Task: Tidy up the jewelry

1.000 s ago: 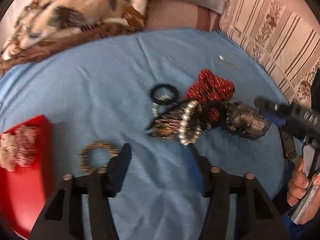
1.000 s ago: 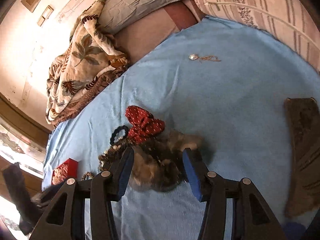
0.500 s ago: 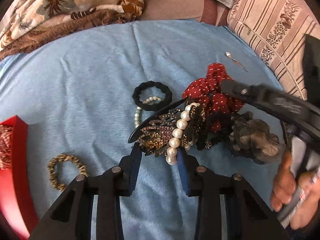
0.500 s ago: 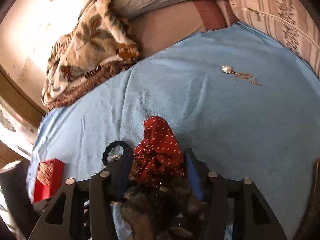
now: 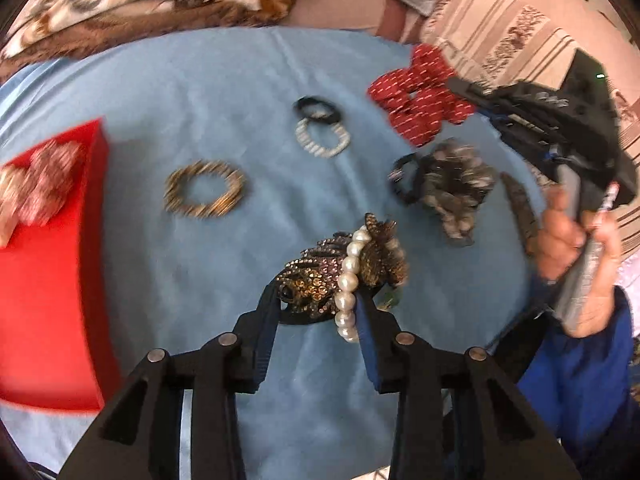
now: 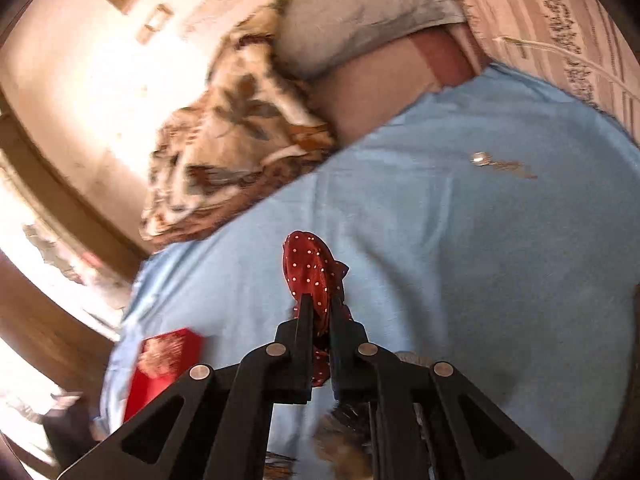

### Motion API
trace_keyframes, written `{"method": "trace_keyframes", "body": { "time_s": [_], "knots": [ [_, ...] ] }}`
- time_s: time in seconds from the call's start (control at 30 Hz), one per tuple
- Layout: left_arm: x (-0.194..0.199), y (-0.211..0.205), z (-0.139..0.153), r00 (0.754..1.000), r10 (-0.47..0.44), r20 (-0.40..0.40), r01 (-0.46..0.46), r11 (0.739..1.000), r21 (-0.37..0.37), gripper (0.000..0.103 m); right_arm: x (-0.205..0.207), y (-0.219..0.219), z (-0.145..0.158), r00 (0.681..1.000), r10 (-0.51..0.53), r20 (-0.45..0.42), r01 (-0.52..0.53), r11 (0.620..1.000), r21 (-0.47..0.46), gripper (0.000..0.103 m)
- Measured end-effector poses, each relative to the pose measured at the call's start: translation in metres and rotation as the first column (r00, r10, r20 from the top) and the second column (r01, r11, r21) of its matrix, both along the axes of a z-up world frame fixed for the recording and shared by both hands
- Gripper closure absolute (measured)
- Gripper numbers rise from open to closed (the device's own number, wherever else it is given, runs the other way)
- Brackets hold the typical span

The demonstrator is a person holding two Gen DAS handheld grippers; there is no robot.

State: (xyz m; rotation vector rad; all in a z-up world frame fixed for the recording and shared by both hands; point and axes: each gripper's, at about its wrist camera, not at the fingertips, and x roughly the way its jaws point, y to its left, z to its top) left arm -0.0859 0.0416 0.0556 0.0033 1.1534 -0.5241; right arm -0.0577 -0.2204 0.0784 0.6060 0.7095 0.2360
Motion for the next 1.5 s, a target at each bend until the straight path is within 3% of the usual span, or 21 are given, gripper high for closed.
{"method": "trace_keyframes", "body": {
  "time_s": [0.17, 0.23, 0.37, 0.47, 0.6, 0.83, 0.97, 1.0, 1.07, 1.1, 1.13, 1.3, 1.5],
  "knots": [
    [-0.004, 0.039, 0.010, 0.993, 0.115, 0.004, -0.114, 0.988, -0.102, 0.065, -0.008, 0.031, -0.005, 0.994, 0.107, -0.012, -0.106, 0.993, 0.043, 0.096],
    [-0.004, 0.049, 0.015, 0.989, 0.147, 0.019, -0.143, 0.983, -0.115, 0.055, -0.008, 0.042, -0.008, 0.990, 0.138, -0.027, -0.137, 0.990, 0.033, 0.096],
    [-0.002, 0.059, 0.013, 0.982, 0.185, 0.028, -0.182, 0.980, -0.086, 0.051, -0.003, 0.062, -0.027, 0.983, 0.099, -0.156, -0.115, 0.988, -0.099, 0.093],
    [0.004, 0.057, 0.002, 0.983, 0.183, 0.010, -0.182, 0.981, -0.062, 0.051, 0.000, 0.064, -0.037, 0.976, 0.062, -0.211, -0.092, 0.986, -0.137, 0.088],
    [0.031, 0.057, -0.003, 0.973, 0.228, 0.021, -0.227, 0.973, -0.042, 0.050, -0.007, 0.059, -0.033, 0.983, 0.041, -0.180, -0.068, 0.987, -0.143, 0.064],
    [0.092, 0.047, -0.023, 0.964, 0.264, 0.030, -0.266, 0.962, 0.061, 0.050, 0.000, 0.066, -0.042, 0.975, 0.056, -0.216, -0.098, 0.977, -0.190, 0.063],
    [0.101, 0.033, -0.030, 0.969, 0.235, 0.072, -0.243, 0.959, 0.143, 0.050, 0.008, 0.073, -0.049, 0.970, 0.058, -0.237, -0.113, 0.967, -0.228, 0.063],
    [0.101, 0.029, -0.032, 0.971, 0.225, 0.083, -0.237, 0.957, 0.167, 0.051, 0.009, 0.074, -0.050, 0.970, 0.058, -0.238, -0.116, 0.965, -0.236, 0.063],
    [0.101, 0.023, -0.033, 0.971, 0.212, 0.114, -0.232, 0.950, 0.210, 0.087, 0.012, 0.079, -0.052, 0.970, 0.054, -0.239, -0.120, 0.955, -0.272, 0.068],
    [0.102, 0.022, -0.036, 0.977, 0.198, 0.082, -0.211, 0.956, 0.202, 0.097, 0.013, 0.082, -0.052, 0.971, 0.049, -0.236, -0.119, 0.948, -0.294, 0.083],
    [0.101, 0.023, -0.035, 0.975, 0.204, 0.086, -0.217, 0.957, 0.194, 0.097, 0.013, 0.084, -0.052, 0.970, 0.050, -0.236, -0.124, 0.942, -0.311, 0.087],
    [0.088, 0.036, -0.015, 0.970, 0.221, 0.099, -0.232, 0.966, 0.115, 0.098, 0.004, 0.085, -0.046, 0.980, 0.026, -0.199, -0.092, 0.938, -0.333, 0.090],
    [0.052, 0.085, 0.041, 0.951, 0.256, 0.176, -0.258, 0.966, -0.013, 0.098, -0.021, 0.085, -0.025, 0.995, -0.025, -0.101, -0.010, 0.943, -0.333, 0.091]
  ]
}}
